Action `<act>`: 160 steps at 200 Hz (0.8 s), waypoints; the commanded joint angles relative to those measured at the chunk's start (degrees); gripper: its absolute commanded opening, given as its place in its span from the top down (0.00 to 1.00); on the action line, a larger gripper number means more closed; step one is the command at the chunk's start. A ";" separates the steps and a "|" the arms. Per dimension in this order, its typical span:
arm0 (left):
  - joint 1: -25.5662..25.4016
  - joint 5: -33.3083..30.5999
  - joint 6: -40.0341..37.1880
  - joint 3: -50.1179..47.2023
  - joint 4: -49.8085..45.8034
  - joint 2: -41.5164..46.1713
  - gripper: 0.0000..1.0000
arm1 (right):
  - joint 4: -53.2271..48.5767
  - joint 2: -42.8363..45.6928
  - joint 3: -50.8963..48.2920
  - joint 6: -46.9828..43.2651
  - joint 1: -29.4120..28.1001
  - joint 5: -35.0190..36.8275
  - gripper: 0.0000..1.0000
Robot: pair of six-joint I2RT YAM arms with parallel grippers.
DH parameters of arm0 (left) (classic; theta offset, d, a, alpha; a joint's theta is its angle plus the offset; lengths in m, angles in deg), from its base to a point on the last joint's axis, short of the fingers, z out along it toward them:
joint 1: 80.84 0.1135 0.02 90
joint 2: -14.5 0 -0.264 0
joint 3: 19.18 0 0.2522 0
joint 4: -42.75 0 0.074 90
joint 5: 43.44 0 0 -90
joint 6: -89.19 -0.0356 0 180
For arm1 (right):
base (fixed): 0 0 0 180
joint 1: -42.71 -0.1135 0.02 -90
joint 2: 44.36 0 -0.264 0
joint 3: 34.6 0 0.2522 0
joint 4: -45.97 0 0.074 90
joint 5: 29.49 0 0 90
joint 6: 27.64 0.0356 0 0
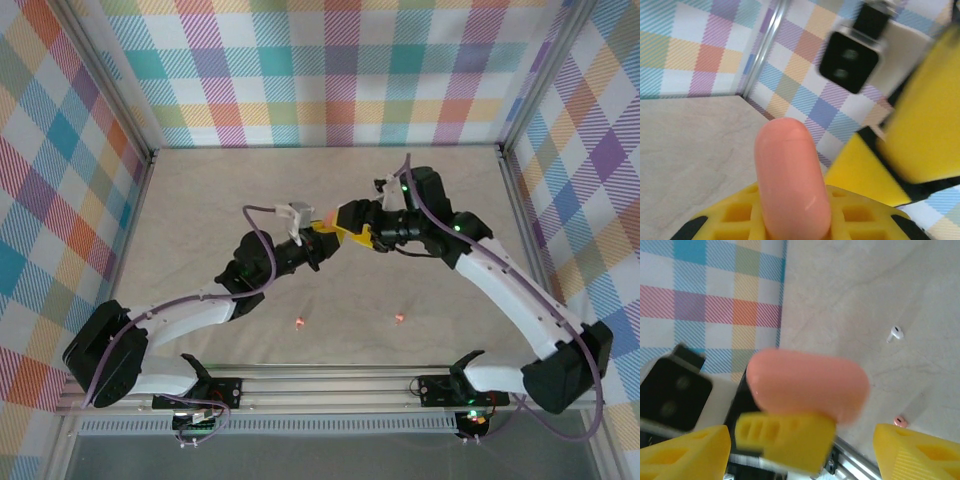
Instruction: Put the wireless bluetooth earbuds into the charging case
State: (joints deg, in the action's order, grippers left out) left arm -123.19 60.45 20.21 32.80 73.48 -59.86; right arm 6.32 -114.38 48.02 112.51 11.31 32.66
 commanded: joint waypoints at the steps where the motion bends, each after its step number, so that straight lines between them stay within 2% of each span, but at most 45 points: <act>1: 2.83 4.33 6.48 1.46 1.78 3.53 0.93 | 11.29 6.00 -3.76 -1.37 2.31 -2.05 0.33; 23: 5.43 9.71 10.71 2.45 1.88 4.88 0.96 | 19.88 8.74 -7.28 -1.66 3.70 -4.52 0.42; 55: 6.84 13.46 16.02 1.90 5.02 7.25 0.99 | 28.35 7.63 -8.44 -1.24 3.89 -11.74 0.42; 92: 6.93 16.30 21.22 2.94 7.05 7.67 1.00 | 41.04 6.01 -11.94 3.69 3.84 -15.02 0.50; 160: 6.93 18.44 25.72 5.50 8.77 8.10 1.00 | 43.78 3.51 -11.82 4.65 3.80 -16.24 0.49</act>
State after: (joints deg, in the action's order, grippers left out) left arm -116.52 77.17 43.62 35.64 78.75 -53.11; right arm 45.22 -110.31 36.11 116.38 15.11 18.73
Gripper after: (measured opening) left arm 0.217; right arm 0.508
